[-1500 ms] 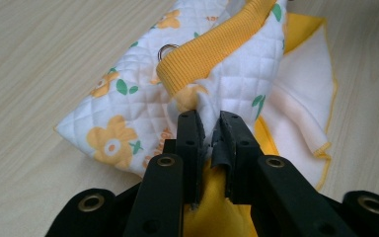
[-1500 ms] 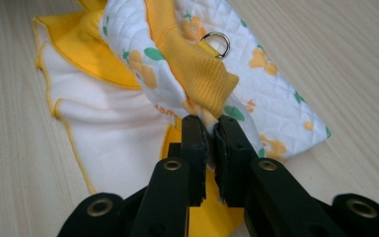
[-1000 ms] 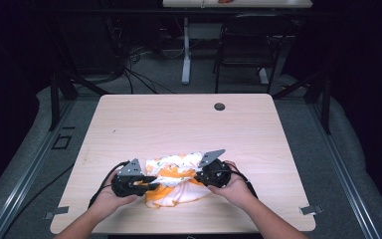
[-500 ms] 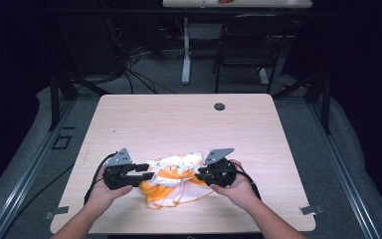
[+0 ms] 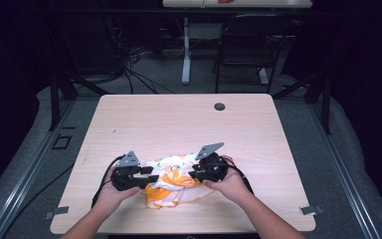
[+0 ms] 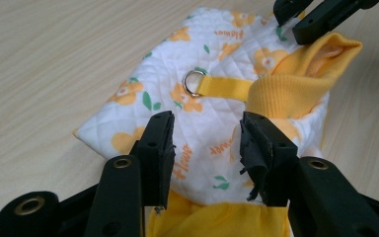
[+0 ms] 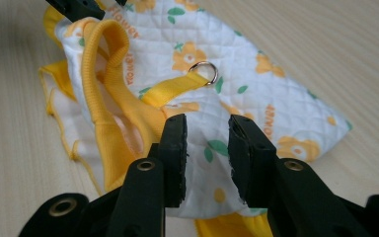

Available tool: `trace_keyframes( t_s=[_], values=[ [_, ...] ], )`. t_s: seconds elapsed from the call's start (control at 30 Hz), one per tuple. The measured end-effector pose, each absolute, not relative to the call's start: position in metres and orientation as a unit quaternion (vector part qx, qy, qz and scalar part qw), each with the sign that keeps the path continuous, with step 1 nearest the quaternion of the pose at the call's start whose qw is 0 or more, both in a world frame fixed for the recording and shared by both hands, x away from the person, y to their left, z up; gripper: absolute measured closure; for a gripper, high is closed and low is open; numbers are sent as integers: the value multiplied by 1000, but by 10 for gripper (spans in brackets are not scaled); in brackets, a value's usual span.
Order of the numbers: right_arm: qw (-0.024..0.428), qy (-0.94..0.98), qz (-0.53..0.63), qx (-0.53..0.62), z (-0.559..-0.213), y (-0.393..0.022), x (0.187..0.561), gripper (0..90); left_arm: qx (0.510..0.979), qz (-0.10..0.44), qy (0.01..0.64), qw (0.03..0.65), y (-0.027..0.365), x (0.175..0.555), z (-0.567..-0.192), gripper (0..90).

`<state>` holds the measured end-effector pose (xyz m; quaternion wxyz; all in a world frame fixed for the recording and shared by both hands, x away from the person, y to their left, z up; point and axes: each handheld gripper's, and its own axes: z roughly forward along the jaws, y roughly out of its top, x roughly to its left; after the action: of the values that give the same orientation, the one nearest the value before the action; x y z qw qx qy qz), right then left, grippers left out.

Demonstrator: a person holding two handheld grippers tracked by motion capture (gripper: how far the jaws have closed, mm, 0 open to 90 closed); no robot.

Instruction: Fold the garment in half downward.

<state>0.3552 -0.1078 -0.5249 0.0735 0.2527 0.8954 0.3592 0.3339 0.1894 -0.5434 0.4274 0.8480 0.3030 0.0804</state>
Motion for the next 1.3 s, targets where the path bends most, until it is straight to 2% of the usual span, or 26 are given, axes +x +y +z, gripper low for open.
trace_keyframes(
  t_s=[0.37, 1.03, 1.3],
  values=[
    [69, 910, 329, 241, -542, -110, 341, 671, 871, 83, 269, 402, 185, 321, -556, 516],
    [61, 908, 331, 251, -559, -117, 335, 678, 876, 72, 260, 400, 185, 306, -566, 454],
    [67, 908, 329, 249, -561, -117, 331, 690, 877, 73, 260, 397, 184, 308, -572, 455]
  ],
)
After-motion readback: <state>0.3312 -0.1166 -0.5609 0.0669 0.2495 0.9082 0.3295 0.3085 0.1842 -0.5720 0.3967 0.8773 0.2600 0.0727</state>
